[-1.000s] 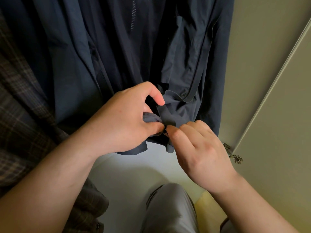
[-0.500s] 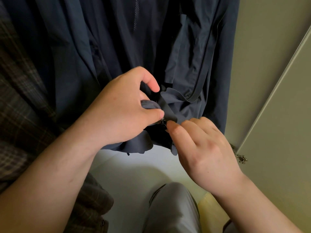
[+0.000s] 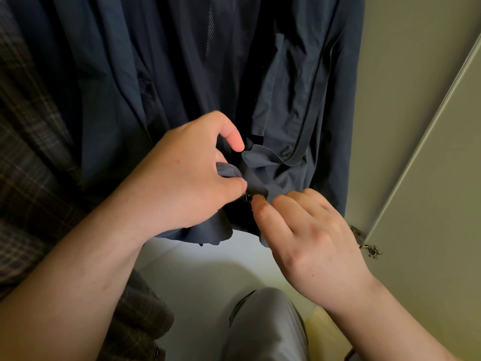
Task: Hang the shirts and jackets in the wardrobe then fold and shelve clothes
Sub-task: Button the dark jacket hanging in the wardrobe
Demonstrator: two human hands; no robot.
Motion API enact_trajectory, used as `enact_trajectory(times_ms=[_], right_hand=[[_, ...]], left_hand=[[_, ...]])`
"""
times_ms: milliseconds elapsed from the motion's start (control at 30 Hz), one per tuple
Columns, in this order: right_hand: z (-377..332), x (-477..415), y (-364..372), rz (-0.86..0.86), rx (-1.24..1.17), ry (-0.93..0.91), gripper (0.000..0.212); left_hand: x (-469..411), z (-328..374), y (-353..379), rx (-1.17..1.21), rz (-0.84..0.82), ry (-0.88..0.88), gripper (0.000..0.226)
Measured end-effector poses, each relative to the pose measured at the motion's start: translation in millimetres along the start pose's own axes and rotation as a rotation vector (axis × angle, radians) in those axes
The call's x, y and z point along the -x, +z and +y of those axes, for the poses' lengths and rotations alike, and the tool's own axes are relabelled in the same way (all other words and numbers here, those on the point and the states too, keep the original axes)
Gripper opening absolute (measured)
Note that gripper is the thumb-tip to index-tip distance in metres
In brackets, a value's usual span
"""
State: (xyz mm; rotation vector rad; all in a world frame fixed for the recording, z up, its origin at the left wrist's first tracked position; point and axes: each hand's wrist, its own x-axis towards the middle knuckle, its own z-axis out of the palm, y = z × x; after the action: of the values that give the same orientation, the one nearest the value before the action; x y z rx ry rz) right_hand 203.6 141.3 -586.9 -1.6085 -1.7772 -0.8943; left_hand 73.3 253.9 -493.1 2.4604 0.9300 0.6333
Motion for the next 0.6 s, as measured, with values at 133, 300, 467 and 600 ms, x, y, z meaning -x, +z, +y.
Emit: enact_trajectory(times_ms=[133, 300, 467, 600], right_hand=[[-0.7, -1.8, -0.5, 0.005, 0.002, -0.005, 0.029], [-1.3, -2.9, 0.0, 0.008, 0.019, -0.021, 0.026], [0.1, -3.0, -0.5, 0.014, 0.007, -0.018, 0.03], [1.0, -3.4, 0.1, 0.011, 0.018, -0.031, 0.031]], left_hand=[[0.0, 0.6, -0.1, 0.002, 0.002, -0.006, 0.041], [-1.9, 0.7, -1.7, -0.039, -0.037, -0.012, 0.041], [-1.1, 1.0, -3.8, -0.017, -0.043, -0.006, 0.042], [-3.4, -0.2, -4.7, 0.005, -0.08, -0.008, 0.041]])
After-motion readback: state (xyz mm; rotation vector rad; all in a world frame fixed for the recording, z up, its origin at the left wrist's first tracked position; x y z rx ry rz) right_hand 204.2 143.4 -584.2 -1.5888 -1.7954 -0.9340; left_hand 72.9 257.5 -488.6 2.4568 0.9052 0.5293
